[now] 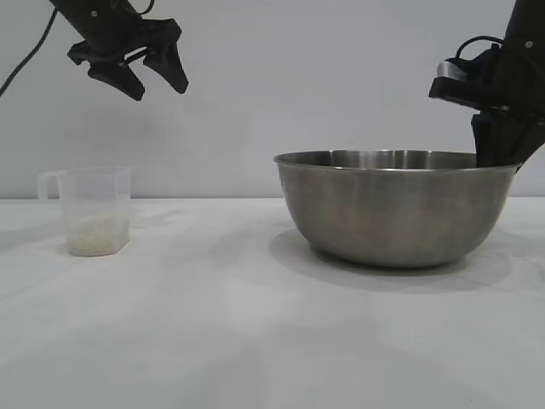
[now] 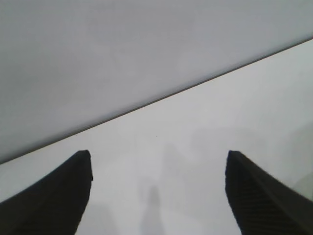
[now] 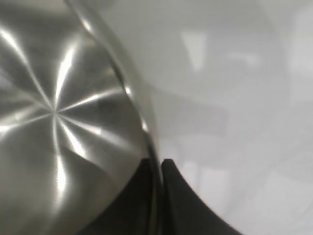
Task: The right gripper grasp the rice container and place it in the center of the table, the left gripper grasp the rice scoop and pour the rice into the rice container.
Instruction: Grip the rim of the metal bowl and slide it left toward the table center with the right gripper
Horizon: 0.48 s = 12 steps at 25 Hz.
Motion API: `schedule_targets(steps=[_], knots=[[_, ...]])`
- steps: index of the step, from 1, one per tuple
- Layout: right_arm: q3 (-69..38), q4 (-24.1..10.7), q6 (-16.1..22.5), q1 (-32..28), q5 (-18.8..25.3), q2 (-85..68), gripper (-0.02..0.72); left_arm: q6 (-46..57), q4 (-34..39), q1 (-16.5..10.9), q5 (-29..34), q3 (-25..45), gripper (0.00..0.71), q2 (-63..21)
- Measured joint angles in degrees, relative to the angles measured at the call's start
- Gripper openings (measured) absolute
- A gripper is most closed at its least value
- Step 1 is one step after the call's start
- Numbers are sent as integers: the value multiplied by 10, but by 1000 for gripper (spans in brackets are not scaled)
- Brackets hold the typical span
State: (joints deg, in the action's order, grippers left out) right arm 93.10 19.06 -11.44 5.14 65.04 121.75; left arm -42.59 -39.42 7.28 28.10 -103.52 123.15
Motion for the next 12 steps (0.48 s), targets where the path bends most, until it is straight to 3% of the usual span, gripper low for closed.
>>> schedule_targets(steps=[12], knots=[[0, 38, -1, 42, -23, 0, 0, 0, 0, 0, 1, 0, 482, 0]])
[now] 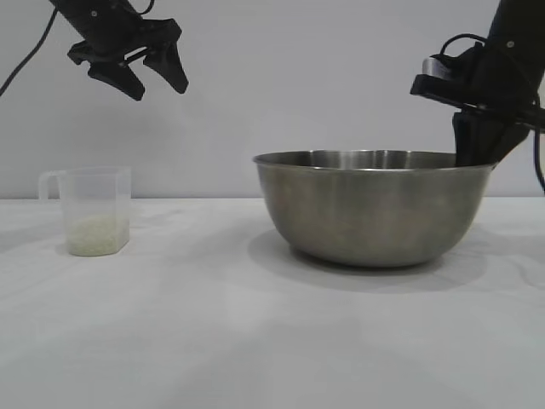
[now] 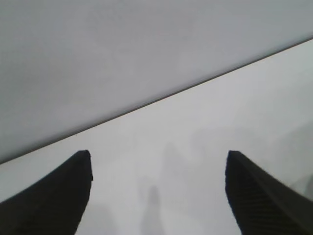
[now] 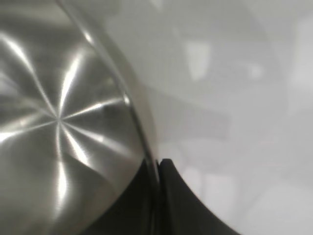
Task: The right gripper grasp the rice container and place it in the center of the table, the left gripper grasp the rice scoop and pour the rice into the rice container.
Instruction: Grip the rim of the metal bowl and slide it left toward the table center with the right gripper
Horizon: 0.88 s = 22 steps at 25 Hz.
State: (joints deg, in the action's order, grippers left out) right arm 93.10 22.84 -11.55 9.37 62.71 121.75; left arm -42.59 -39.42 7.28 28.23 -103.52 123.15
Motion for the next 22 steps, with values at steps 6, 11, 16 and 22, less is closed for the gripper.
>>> schedule_targets(steps=[6, 11, 16, 22], knots=[[0, -2, -7, 2, -3, 0, 176, 0, 0, 0, 0, 0, 482, 0], [0, -18, -13, 2, -4, -2, 614, 0, 0, 0, 1, 0, 482, 0], [0, -50, -15, 2, -25, -49, 642, 0, 0, 0, 1, 0, 482, 0], [-39, -55, -26, 2, -109, -200, 594, 0, 0, 0, 1, 0, 482, 0]])
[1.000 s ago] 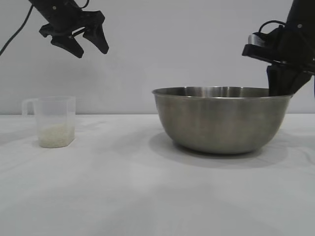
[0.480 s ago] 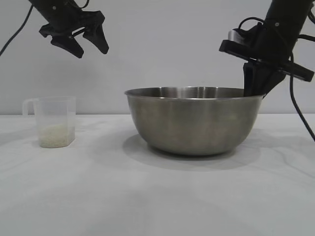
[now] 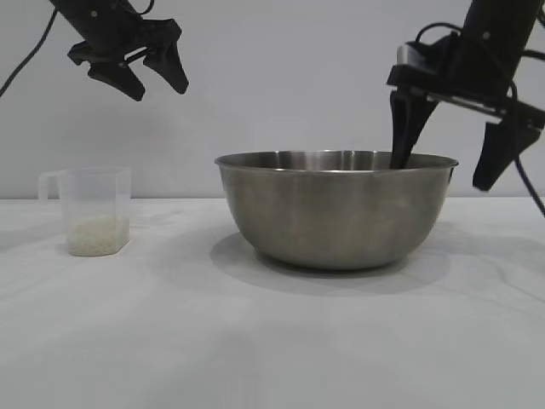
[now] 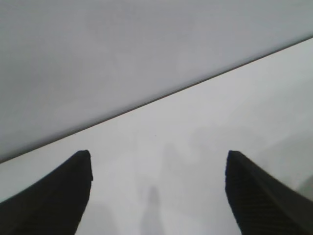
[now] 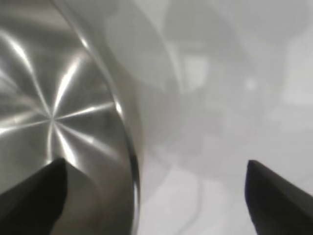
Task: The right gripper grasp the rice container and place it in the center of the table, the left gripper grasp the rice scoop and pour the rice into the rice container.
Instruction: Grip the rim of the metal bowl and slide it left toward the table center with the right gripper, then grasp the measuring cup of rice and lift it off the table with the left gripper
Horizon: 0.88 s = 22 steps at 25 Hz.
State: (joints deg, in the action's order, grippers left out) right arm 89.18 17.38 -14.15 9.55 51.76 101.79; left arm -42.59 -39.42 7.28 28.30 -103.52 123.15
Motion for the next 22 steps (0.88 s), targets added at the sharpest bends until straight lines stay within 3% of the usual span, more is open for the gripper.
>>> schedule_targets(steps=[4, 5, 10, 14, 18, 22], knots=[[-146, 0, -21, 0, -113, -123, 594, 0, 0, 0, 0, 0, 482, 0], [-185, 0, -25, 0, -138, -149, 547, 0, 0, 0, 0, 0, 482, 0], [-369, 0, -47, 0, -177, -307, 544, 0, 0, 0, 0, 0, 482, 0], [-467, 0, -48, 0, -159, -448, 544, 0, 0, 0, 0, 0, 482, 0], [-541, -26, -45, 0, -81, -599, 544, 0, 0, 0, 0, 0, 482, 0], [-573, -62, -15, 0, -12, -735, 544, 0, 0, 0, 0, 0, 482, 0]])
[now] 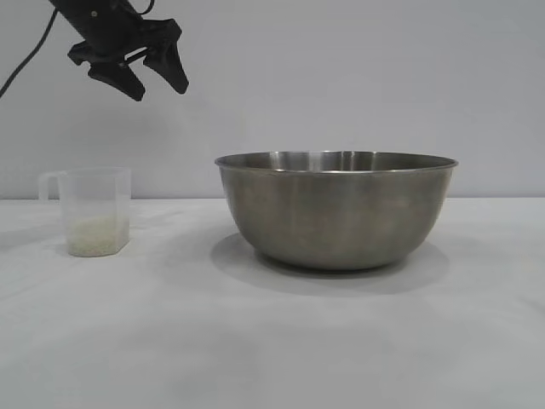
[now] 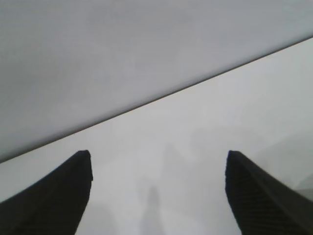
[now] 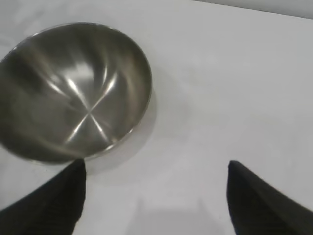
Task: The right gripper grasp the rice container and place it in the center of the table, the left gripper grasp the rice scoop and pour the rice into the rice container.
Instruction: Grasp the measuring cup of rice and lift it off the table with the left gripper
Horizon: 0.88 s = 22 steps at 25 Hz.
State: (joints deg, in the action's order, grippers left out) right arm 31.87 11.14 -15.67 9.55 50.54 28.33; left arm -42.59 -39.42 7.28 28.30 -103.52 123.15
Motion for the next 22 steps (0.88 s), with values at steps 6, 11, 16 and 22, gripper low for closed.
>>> schedule_targets(steps=[6, 11, 16, 22], knots=[[-12, -21, 14, 0, 94, -113, 544, 0, 0, 0, 0, 0, 482, 0], [-31, -23, 20, 0, 132, -161, 544, 0, 0, 0, 0, 0, 482, 0], [-36, -23, 31, 0, 143, -214, 544, 0, 0, 0, 0, 0, 482, 0], [-38, -25, 35, 0, 149, -288, 544, 0, 0, 0, 1, 0, 482, 0]])
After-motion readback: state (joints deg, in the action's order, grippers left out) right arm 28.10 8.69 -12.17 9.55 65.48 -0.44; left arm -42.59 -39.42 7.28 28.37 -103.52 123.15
